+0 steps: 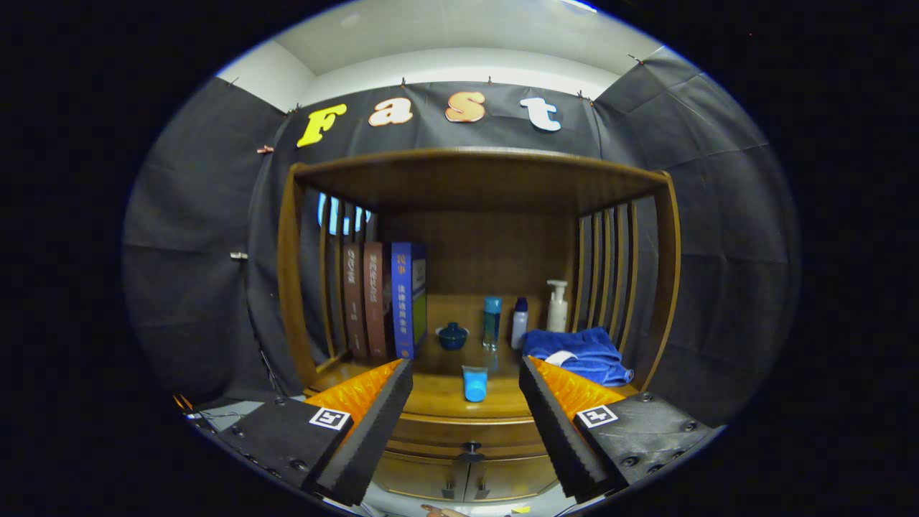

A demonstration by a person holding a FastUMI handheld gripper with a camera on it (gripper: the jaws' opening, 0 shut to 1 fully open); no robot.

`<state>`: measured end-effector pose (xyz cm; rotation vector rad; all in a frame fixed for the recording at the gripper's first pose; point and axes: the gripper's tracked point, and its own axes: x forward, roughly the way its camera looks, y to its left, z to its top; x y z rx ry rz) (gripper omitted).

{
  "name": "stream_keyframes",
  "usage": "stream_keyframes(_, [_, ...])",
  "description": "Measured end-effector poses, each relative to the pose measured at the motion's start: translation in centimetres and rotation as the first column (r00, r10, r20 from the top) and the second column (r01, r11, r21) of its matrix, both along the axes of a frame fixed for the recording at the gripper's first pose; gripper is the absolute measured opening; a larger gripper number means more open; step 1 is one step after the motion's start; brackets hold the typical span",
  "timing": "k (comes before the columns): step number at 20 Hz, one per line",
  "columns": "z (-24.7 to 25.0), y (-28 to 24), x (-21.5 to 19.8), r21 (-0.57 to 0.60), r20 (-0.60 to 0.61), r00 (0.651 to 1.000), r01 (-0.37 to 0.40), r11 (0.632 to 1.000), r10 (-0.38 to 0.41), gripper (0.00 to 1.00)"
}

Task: Pull open the drawer, take out the items inside it, and place them on the countertop above the cabinet.

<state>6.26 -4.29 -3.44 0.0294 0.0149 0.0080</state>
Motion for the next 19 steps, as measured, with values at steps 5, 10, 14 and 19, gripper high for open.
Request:
stream_keyframes(5, [3.8, -0.6, -2.5, 0.013, 0.033, 0.999, 0.019, 1.0, -0.019, 0.99])
stream_keyframes(10, [5.3, -0.5, -3.5, -0.002, 0.065, 0.997, 0.037, 0.999, -0.036, 0.99])
stream_keyframes(14, [5.7, -0.4, -3.8, -0.017, 0.079, 0.996, 0.051, 0.999, -0.05, 0.99])
stream_keyframes(19, [5.9, -0.1, -3.8, -0.015, 0.081, 0.995, 0.062, 0.998, -0.06, 0.99])
